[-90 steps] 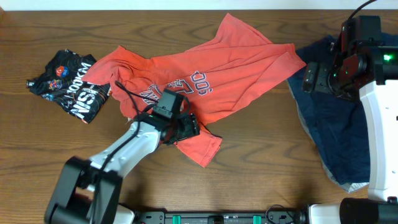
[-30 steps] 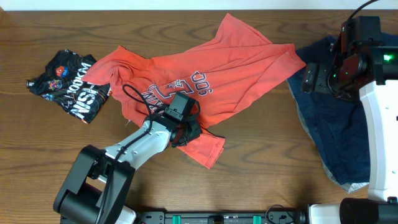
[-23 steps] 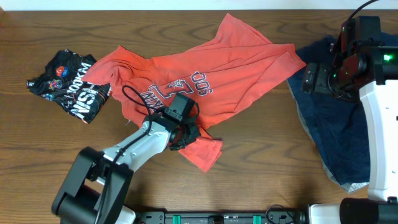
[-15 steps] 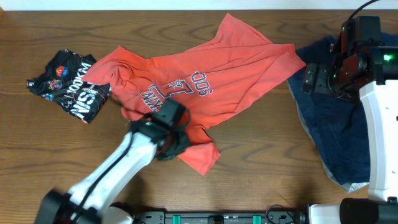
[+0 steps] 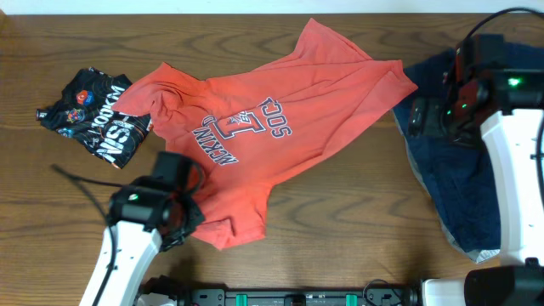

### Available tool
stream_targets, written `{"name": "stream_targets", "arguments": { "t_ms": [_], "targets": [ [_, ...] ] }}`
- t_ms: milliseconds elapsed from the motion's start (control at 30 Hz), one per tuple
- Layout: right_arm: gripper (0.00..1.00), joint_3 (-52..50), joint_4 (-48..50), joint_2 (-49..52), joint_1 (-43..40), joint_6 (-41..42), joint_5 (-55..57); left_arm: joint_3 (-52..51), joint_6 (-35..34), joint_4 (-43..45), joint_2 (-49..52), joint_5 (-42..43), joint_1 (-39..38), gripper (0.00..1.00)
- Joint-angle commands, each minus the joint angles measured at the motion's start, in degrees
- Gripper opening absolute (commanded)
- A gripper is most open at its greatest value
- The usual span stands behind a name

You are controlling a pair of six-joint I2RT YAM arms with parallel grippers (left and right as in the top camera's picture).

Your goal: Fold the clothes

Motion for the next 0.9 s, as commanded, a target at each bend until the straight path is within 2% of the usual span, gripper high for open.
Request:
{"name": "stream_targets", "arguments": {
  "t_ms": [0,33,67,200,300,467,867],
  "targets": [
    [0.64,-6.58,4.92,0.2,-1.33,0.74,0.13,-0.17,1.75,-0.59,-2.67,-3.65,4.87,0.06],
    [0.26,-9.29,8.68,0.2,-1.6,0.13,0.15,-0.17,1.73,-0.57,-3.28,-3.96,6.82,0.06],
    [0.03,-11.21,11.58,0.2,-1.79,-0.63,0.15,-0.17,1.7,-0.52,-3.65,-3.96,8.28,0.06],
    [0.01,-18.51,25.83,0.46,-2.05,-5.64,-1.18,-0.17,1.7,1.66,-4.09,-3.89,13.18,0.06],
    [0.01,-22.77,36.15,1.25,-2.05,-9.53,-5.25,-0.17,1.73,3.82,-4.04,-3.69,14.01,0.06],
    [0.01,-27.78,50.14,5.14,-2.05,-10.05,-6.88,-0.17,1.73,4.5,-4.04,-3.72,13.94,0.06],
    [0.01,-28.92,72.26,22.53,-2.08,-10.08,-6.69,-0.17,1.7,4.42,-4.04,-3.69,13.94,0.06]
  ]
}}
